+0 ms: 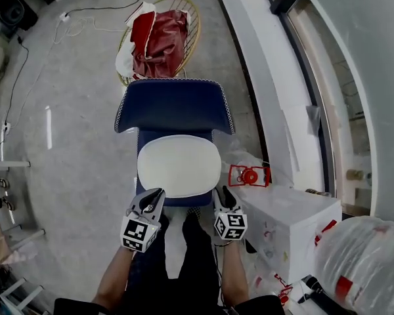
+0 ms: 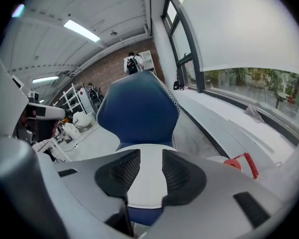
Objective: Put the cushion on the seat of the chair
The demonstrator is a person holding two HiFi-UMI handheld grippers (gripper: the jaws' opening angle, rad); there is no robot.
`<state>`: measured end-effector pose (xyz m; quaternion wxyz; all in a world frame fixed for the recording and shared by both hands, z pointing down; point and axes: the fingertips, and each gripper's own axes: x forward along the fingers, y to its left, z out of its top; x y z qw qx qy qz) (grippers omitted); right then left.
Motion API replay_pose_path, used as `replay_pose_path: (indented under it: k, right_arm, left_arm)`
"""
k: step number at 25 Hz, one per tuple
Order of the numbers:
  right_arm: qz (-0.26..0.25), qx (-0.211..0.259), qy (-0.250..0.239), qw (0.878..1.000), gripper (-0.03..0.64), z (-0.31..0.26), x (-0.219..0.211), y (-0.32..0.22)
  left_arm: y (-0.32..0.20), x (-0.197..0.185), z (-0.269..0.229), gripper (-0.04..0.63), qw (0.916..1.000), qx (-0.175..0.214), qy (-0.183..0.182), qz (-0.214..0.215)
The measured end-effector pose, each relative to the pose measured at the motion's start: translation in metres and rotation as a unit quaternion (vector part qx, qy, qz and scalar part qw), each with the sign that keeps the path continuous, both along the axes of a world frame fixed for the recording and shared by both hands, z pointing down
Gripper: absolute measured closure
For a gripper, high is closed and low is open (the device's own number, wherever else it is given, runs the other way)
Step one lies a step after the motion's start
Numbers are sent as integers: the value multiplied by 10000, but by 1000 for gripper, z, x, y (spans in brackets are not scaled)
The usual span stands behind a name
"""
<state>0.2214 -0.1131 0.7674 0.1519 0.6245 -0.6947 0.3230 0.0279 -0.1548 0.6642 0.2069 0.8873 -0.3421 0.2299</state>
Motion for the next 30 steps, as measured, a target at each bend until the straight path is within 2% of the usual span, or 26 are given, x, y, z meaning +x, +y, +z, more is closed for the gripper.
replay_pose_path:
  k: [12, 21, 30]
  right_arm:
    - [-388, 642, 196, 9970, 499, -126, -31, -2]
    - [-250, 1187, 422, 9917, 529, -223, -38, 4]
    - [-314, 1677, 759, 9824, 554, -302, -58, 13]
  left_arm:
    - [0, 7, -99, 563, 9985, 469, 264, 97]
    - [5, 4, -169, 563, 9954, 841, 338, 294]
    - [18, -9, -236, 563, 9913, 1197, 446, 304]
